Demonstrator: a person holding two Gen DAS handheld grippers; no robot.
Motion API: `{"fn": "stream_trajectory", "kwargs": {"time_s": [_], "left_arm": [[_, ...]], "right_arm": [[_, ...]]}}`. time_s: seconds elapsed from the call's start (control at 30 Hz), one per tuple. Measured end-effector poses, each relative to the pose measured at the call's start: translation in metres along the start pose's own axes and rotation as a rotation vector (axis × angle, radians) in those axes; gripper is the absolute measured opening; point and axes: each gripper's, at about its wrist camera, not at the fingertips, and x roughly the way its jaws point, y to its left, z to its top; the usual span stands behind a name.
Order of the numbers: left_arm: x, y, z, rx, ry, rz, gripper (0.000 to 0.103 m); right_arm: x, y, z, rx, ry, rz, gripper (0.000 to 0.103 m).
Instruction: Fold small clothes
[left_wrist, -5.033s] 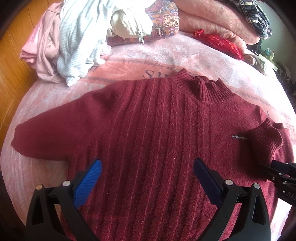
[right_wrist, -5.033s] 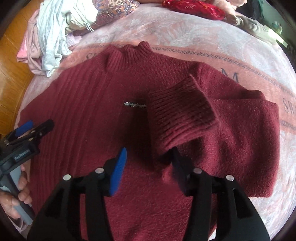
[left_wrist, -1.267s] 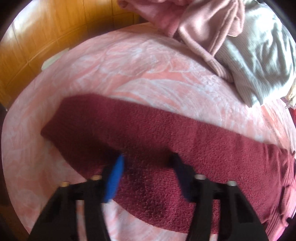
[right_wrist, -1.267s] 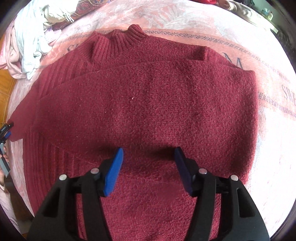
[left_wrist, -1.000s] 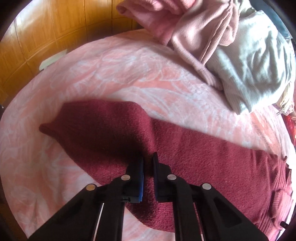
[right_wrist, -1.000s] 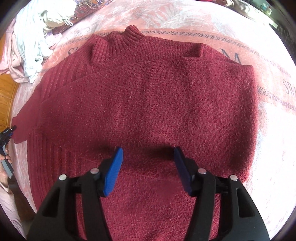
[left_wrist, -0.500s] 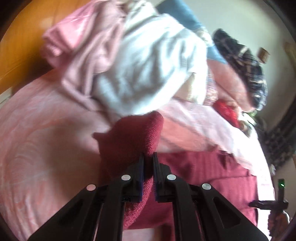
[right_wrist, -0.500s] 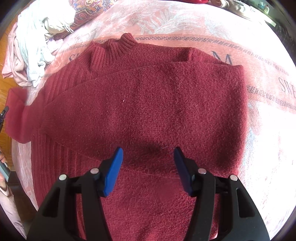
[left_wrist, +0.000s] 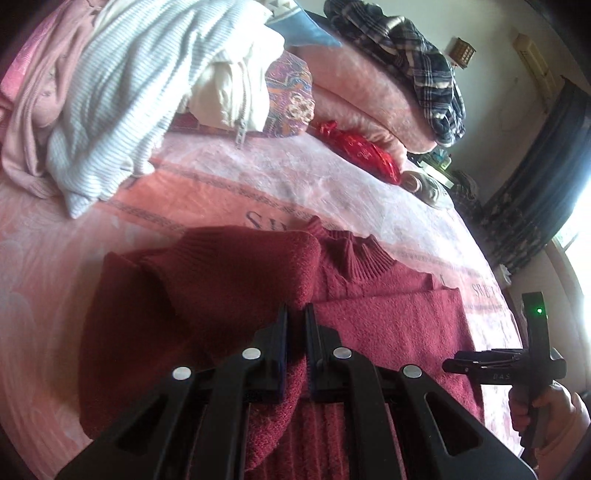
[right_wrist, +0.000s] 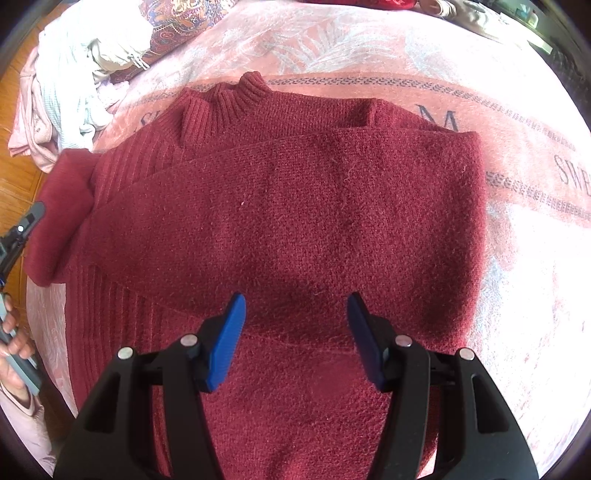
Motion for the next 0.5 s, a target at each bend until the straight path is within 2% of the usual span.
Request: {"fn": "stream_trajectory", "kwargs": {"time_s": [0.13,0.2,0.27,0.3,0.37,0.43,0.5], "left_arm": [[0.025,-0.023,-0.017,0.026,0.041,-0.011,0.009],[0.043,-0.028,-0.027,0.038,0.102,-0.004,0.012],[0.054,-0.028,-0.035,0.030,0.157,-0.007,0.028],[0.054,-0.026,-0.037,0.020,0.172,-0.021,0.031],[0.042,-0.023,-0.034,0.004,0.180,-0.063,0.061],[0.019,-0.018,-0.025,0.020,0.128,-0.063,0.066],[0.001,-0.010,-0.012,0.047,0.103,0.013,0.069]], "right_arm": [[0.003,0.002,0.000,-0.006,0.007,-0.001,0.057],[0.006,0.005,0.000,-0.009,0.016,-0.003,0.057],[0.009,0.007,0.000,-0.008,0.028,0.003,0.057],[0.010,0.010,0.000,-0.010,0.033,0.009,0.057],[0.010,0.017,0.000,-0.024,0.036,0.012,0.057],[0.008,0.026,0.001,-0.040,0.032,0.020,0.058],[0.007,0.039,0.004,-0.049,0.030,0.040,0.060]]}}
